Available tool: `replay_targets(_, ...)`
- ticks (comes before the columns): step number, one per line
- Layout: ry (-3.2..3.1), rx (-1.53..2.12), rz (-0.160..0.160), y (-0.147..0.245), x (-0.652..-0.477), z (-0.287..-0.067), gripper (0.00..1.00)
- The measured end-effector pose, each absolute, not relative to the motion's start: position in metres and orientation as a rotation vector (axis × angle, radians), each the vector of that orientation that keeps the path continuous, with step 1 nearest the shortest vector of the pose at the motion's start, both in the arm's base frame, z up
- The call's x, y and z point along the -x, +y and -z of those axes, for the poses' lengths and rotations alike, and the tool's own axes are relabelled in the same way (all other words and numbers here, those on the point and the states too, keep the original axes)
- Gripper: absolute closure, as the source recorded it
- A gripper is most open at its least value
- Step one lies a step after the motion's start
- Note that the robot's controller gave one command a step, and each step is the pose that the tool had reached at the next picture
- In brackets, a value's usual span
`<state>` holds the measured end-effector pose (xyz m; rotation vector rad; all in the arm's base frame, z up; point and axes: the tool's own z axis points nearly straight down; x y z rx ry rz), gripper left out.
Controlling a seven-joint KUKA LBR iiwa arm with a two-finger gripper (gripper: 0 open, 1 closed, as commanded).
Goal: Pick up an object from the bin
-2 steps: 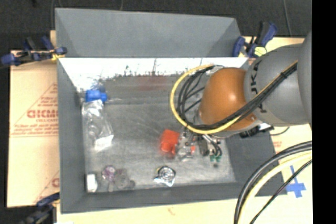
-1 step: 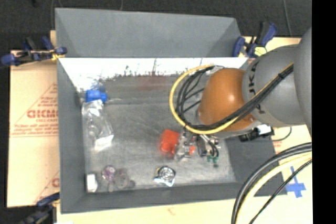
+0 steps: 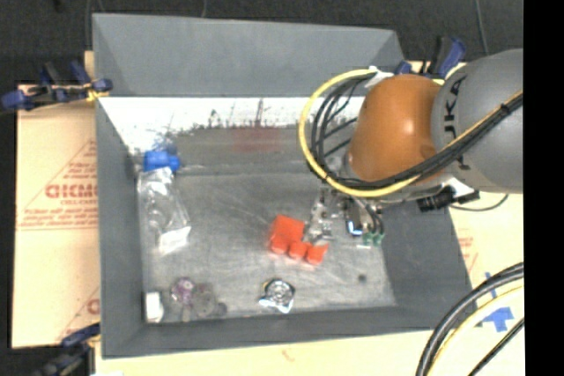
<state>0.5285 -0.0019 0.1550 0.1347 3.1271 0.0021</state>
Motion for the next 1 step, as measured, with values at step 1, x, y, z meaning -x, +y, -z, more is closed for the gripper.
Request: replay_targets(1,3.135,-0.136,-0.002,-0.0018,-0.5261,-0.1512,0.0)
